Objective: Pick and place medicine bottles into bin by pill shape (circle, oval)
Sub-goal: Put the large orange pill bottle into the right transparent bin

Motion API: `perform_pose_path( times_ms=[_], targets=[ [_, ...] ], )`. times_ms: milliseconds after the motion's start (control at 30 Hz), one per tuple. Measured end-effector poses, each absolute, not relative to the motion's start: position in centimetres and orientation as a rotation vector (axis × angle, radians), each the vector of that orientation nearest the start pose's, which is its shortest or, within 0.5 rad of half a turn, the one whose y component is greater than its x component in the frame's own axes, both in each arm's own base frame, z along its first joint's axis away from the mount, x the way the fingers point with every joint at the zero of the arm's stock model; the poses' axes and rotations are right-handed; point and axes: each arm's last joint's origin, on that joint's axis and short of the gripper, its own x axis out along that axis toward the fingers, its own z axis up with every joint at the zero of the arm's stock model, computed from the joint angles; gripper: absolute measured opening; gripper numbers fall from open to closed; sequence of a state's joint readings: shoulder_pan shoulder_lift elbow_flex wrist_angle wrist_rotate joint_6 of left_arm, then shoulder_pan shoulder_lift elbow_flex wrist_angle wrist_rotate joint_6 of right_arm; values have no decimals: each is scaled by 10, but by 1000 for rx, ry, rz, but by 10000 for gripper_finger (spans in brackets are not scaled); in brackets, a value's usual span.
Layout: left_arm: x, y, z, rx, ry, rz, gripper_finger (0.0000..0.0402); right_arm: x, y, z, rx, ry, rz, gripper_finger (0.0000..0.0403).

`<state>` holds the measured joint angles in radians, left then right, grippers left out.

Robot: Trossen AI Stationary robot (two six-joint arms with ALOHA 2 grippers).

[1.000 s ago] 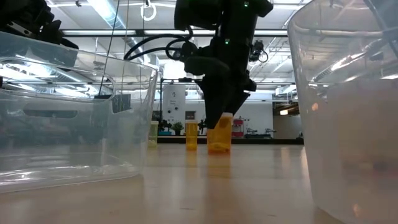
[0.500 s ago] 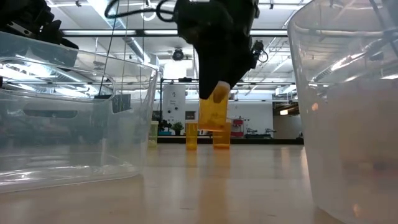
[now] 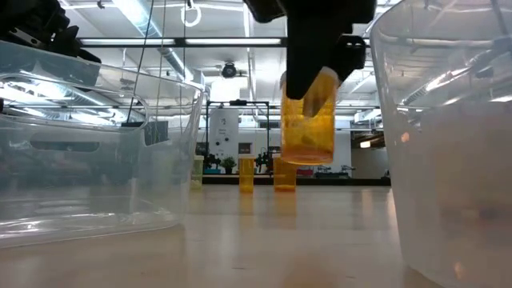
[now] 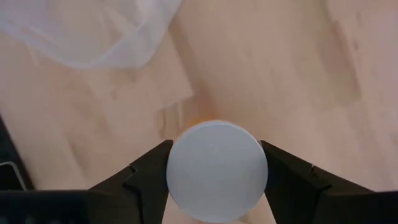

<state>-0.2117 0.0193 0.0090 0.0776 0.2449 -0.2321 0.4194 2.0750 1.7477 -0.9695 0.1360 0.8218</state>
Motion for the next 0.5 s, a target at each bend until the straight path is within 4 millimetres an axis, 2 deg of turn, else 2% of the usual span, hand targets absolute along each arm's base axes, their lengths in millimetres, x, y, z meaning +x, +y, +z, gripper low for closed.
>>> perform_pose_path(
  times_ms=[133, 333, 500],
  targets=[
    [94, -27, 173, -227, -15, -462, 177, 386, 182, 226, 360, 1234, -260, 229],
    [94, -27, 173, -227, -15, -462, 181, 385, 197, 252, 369, 1177, -235, 229],
    [94, -27, 173, -227, -15, -462, 177, 374, 213, 271, 391, 1183, -233, 229]
  ],
)
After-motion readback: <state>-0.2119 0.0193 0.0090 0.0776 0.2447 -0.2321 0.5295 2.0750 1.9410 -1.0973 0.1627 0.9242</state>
